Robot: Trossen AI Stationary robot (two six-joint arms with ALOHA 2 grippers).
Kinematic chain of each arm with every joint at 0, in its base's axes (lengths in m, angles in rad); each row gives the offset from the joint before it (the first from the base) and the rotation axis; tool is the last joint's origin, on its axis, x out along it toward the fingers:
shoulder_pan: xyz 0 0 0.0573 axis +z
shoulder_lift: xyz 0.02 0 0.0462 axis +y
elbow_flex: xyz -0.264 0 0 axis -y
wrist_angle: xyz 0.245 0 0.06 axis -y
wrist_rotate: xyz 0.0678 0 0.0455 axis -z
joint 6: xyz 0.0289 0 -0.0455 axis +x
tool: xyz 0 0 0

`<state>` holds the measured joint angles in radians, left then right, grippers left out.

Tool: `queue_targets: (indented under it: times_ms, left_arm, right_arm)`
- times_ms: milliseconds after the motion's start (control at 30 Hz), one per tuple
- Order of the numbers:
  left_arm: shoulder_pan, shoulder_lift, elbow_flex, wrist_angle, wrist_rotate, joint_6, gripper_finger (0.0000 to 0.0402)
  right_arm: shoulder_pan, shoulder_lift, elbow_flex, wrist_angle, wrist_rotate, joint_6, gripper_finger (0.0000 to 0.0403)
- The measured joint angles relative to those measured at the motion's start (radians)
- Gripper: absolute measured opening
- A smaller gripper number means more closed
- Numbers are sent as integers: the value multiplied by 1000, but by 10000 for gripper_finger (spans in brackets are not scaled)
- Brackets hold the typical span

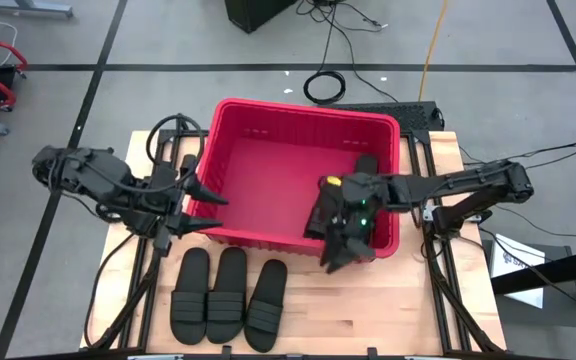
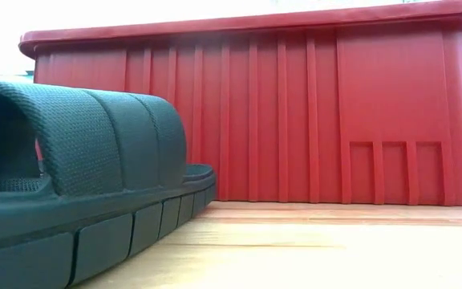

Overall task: Pick and place slides into bin
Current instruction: Adjust the red bin

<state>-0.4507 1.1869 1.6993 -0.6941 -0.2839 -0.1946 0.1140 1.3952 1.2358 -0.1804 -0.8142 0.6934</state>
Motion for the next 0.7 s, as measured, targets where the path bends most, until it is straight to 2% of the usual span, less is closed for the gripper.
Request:
queue_targets:
  times_ms: [67, 233, 400, 700]
  left_arm:
    - [-19, 4, 0, -3, -31, -2, 200]
    - [-58, 24, 0, -10, -101, -10, 200]
    - [-67, 37, 0, 5, -110, -23, 200]
    - [-67, 38, 0, 11, -110, -47, 200]
  right_arm:
    - [29, 2, 0, -77, 21, -29, 183]
    - [77, 1, 0, -248, 157, -111, 183]
    - [93, 1, 0, -346, 351, -142, 183]
    - [92, -2, 7, -485, 553, -187, 183]
